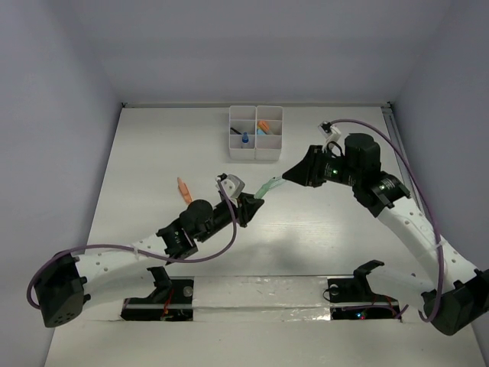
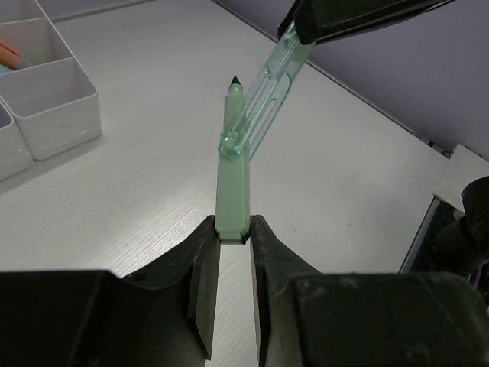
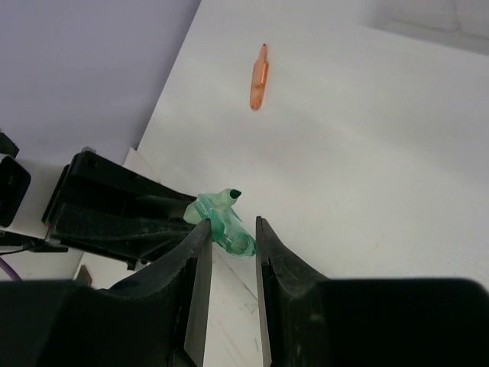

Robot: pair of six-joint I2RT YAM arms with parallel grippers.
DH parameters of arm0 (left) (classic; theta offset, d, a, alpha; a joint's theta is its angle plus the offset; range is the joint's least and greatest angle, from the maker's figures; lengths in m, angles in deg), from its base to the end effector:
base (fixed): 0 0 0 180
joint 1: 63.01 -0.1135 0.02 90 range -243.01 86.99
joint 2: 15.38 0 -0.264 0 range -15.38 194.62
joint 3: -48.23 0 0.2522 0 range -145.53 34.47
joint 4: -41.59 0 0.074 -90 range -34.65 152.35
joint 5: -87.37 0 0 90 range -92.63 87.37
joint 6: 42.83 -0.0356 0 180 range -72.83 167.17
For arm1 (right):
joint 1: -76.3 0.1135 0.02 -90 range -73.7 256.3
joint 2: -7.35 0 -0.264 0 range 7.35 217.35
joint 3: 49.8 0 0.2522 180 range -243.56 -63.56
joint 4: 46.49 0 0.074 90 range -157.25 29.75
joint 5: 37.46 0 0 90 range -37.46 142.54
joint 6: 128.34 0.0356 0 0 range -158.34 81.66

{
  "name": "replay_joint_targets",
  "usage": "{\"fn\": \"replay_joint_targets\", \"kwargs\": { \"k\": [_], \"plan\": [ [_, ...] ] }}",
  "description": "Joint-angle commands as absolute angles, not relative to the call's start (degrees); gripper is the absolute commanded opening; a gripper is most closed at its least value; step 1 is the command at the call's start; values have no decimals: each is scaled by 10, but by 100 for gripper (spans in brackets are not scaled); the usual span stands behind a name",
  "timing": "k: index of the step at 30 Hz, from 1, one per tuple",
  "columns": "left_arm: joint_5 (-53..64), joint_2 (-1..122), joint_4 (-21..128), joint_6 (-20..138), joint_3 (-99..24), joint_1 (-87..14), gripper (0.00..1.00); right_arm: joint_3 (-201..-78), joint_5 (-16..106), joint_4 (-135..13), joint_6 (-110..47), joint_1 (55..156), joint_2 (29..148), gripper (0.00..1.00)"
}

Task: Sort the stationery into containers
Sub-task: Close the pen cap on the pen.

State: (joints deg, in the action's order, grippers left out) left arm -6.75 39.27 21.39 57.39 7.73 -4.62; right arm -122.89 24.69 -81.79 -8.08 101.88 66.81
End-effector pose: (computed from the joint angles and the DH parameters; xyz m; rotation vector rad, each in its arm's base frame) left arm 0.1179 -0.1866 0.2787 0.5694 1.4239 -0.9145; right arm 0.1993 0.1139 0.3614 -0.2601 2.0550 1.0967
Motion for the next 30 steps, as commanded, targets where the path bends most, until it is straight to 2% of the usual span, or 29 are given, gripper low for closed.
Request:
{"fn": "replay_joint_targets", "kwargs": {
  "k": [1, 10, 20, 30],
  "plan": [
    [-51, 366, 181, 572, 79, -39, 0, -1253, 313, -760, -99, 1012, 688, 2],
    [-42, 338, 180, 576, 84, -39, 0, -1282, 205, -741, -123, 1012, 748, 2],
    [-32, 280, 197, 582, 92, -39, 0, -1283, 46, -698, -65, 964, 760, 0],
    [10, 248, 200, 581, 92, -39, 0, -1291, -89, -653, -25, 964, 786, 0]
  ]
}}
